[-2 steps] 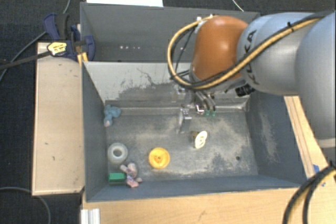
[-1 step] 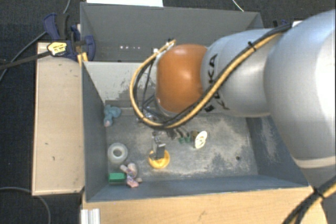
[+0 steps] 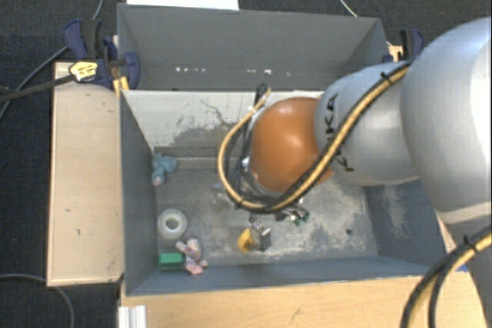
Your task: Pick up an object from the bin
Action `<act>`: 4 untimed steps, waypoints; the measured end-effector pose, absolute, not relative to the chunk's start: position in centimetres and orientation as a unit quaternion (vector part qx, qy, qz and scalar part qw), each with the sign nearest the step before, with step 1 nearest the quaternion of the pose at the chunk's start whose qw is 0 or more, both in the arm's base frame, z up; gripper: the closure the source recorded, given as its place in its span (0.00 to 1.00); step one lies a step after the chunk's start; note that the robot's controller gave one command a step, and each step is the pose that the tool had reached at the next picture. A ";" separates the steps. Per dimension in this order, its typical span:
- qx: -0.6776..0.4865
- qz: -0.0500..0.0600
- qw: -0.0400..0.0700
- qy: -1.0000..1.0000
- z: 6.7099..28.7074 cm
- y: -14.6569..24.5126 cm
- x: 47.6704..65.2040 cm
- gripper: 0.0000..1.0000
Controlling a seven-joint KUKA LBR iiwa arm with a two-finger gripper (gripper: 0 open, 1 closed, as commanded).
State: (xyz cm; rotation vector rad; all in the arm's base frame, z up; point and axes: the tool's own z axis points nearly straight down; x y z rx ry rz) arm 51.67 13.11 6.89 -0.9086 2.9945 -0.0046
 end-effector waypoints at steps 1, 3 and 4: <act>-0.257 0.002 0.001 0.967 7.1 12.9 50.7 1.00; -0.256 0.002 0.001 0.967 7.2 12.9 50.7 1.00; -0.256 0.002 0.000 0.967 7.8 12.9 50.6 1.00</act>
Offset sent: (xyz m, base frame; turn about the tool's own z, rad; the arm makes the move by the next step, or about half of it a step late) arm 0.0000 0.0000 0.0000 0.0000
